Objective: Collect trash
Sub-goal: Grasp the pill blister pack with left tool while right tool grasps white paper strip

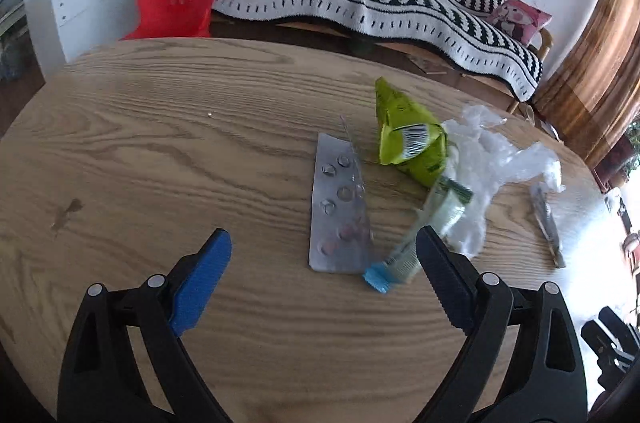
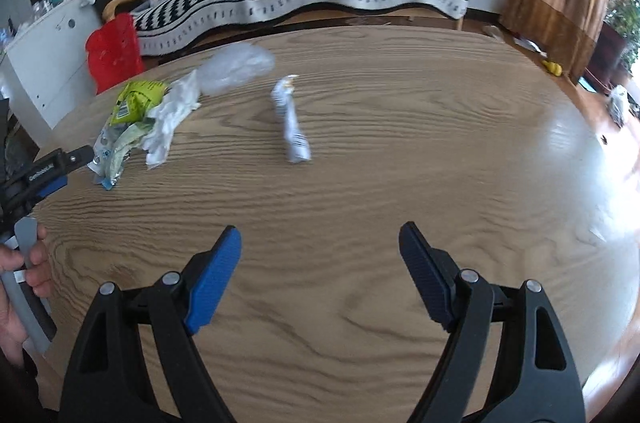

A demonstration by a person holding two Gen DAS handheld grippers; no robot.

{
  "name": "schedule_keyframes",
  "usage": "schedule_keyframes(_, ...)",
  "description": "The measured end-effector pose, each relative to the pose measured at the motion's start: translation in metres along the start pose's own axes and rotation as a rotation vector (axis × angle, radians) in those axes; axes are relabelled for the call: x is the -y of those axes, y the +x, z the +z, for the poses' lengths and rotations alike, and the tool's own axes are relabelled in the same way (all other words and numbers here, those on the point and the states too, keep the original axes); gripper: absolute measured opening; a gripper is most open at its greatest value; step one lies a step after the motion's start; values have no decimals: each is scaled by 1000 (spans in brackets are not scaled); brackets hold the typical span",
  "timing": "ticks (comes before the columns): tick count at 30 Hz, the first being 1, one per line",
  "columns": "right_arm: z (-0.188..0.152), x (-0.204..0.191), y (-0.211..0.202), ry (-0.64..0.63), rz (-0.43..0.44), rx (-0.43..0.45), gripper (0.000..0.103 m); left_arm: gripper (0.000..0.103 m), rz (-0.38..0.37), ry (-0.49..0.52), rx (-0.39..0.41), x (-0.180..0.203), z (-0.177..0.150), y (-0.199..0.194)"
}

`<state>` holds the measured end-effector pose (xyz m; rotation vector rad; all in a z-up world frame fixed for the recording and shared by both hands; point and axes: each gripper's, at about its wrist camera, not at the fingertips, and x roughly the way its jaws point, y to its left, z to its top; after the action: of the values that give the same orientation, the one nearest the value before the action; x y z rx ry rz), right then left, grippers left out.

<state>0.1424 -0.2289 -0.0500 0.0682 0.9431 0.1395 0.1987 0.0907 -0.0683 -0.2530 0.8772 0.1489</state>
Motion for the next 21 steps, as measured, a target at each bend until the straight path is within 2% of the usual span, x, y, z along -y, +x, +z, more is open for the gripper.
schedule_keyframes(2,6,-8,11,-5,-4,-3,78,91,14,22,-9,0,3,11)
schedule_keyframes(5,15,-15,29,-2,-6,-12,78,91,9,-6,-26,-6,6,27)
schedule_keyframes(8,25,-19,48,-1,-33,-17,78,90,18,16,-17,-6,7,31)
schedule_keyframes(10,31,-17,59,10,-41,-26,74,89,23,35,-2,-5,8,34)
schedule_keyframes(12,38,-18,68,10,-61,-29,71,82,35,56,7,-2,9,36)
schedule_keyframes(14,46,-20,75,-6,-78,-27,69,66,38,71,11,-1,10,37)
schedule_keyframes(15,49,-23,79,-17,-85,-22,68,61,38,76,15,0,12,37)
schedule_keyframes(17,52,-25,81,-34,-87,-7,58,37,43,83,18,-1,11,36)
schedule_keyframes(19,54,-29,81,-56,-69,5,13,35,48,103,17,0,8,34)
schedule_keyframes(21,54,-32,79,-63,-54,-13,12,34,39,110,13,0,6,32)
